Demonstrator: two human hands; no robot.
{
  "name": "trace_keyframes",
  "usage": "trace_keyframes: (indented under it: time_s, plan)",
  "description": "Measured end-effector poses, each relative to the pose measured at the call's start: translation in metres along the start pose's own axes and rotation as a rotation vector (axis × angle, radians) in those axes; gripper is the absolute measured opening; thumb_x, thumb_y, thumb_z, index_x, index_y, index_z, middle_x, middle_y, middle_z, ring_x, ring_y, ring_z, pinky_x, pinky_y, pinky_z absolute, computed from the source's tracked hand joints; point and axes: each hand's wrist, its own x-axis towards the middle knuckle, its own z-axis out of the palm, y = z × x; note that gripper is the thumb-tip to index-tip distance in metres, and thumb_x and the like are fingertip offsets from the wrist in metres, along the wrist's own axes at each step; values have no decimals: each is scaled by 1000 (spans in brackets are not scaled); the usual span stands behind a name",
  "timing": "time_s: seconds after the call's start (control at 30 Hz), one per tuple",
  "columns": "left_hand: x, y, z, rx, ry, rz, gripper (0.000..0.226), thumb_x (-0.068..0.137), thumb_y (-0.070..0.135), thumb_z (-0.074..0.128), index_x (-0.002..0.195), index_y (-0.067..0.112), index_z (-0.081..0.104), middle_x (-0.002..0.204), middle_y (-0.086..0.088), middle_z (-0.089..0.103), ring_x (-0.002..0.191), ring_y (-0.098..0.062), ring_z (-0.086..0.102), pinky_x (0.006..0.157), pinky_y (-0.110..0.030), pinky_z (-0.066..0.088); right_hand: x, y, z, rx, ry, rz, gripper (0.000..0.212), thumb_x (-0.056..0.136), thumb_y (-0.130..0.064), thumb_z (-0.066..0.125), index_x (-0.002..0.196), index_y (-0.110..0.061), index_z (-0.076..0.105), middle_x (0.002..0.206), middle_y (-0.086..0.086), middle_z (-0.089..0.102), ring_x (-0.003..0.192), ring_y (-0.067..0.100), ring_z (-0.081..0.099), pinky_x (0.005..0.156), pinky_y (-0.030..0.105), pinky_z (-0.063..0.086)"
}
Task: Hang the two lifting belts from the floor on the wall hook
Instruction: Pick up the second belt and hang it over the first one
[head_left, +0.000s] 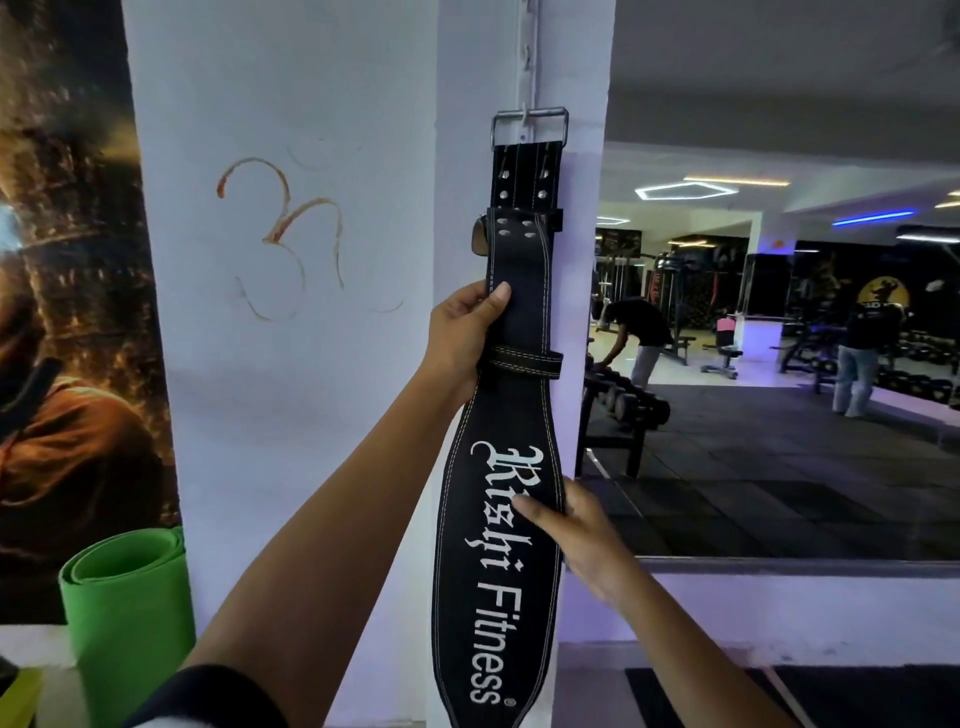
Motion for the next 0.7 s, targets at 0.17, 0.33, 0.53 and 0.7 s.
trace_keyframes:
  time_s: [0.17,0.33,0.53,0.7]
  plan:
    - [3,3,1,-18,1,41,11,90,9,57,86,10,68,67,2,74,62,-12,69,67,-28,60,-9,6,-3,167,25,41,39,66,-20,72,103,-13,67,104,7,74,103,24,67,96,39,49]
    - [2,12,4,-35,0,63,10,89,9,58,85,10,67,67,2,73,62,-13,69,69,-30,60,-4,1,-1,113,56,17,28,74,-7,72,100,-17,66,99,1,74,98,18,69,91,32,53]
    - [-3,17,1,-43,5,75,10,90,8,57,86,9,67,66,2,74,62,-13,69,68,-30,60,-29,39,-1,35,42,156,29,72,2,72,91,-19,68,86,-5,77,91,17,70,81,23,56]
    - [-8,15,6,-39,5,70,10,90,8,58,85,9,67,65,3,74,61,-12,69,66,-28,60,-2,-1,2,111,77,19,41,57,-25,78,96,-17,69,90,-4,76,89,14,71,85,27,56]
